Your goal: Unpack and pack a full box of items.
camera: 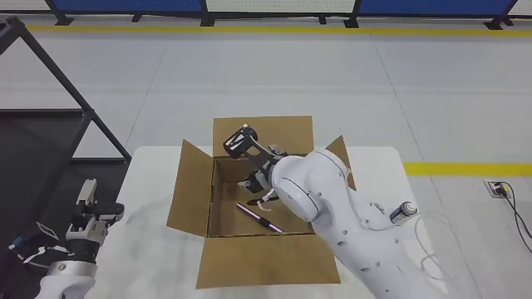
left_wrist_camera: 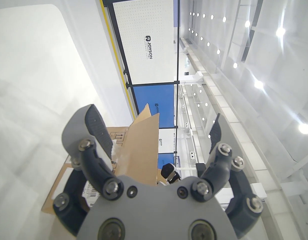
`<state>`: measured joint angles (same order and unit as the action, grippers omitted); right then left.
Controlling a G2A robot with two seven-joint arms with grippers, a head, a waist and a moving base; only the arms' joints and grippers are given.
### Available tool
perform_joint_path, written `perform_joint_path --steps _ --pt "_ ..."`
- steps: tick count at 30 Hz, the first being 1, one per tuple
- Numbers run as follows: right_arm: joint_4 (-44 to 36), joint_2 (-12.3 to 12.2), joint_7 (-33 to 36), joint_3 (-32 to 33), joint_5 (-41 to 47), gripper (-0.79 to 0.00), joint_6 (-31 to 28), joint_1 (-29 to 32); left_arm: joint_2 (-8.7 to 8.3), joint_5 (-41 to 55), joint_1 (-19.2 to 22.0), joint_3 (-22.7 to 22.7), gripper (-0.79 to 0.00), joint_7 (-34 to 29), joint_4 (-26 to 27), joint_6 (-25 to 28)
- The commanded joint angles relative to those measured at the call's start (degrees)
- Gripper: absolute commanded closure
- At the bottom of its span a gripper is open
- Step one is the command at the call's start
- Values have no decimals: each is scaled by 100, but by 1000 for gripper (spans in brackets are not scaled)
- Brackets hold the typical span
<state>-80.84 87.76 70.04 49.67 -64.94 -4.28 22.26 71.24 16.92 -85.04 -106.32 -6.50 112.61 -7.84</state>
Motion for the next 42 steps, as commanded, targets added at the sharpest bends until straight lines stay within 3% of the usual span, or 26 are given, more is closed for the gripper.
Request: perform_joint_path --steps 1,8,17,25,36,42 --pt "379 49 177 -80 163 -785 -96 -183 -15 -59 97 30 -785 -125 -31 -96" --pt "1887 329 950 -509 1239 -785 -773 -981 -35 -254 521 213 -785 -126 -411 -295" --pt "3500 782 641 -1133 1789 -785 -950 -1558 -58 -235 864 253 -785 -201 -617 -486" --pt "4630 1132 239 -1521 1987 -785 -1340 -1739 -65 -183 930 216 -785 -203 -649 -541" --pt "4630 1132 239 -1521 1987 -785 -1340 -1739 -65 -183 930 216 -785 -203 -649 -541" --pt "4730 1194 -45 -1698 1659 -785 -1065 -1512 -58 -130 806 230 -785 -161 -645 -397"
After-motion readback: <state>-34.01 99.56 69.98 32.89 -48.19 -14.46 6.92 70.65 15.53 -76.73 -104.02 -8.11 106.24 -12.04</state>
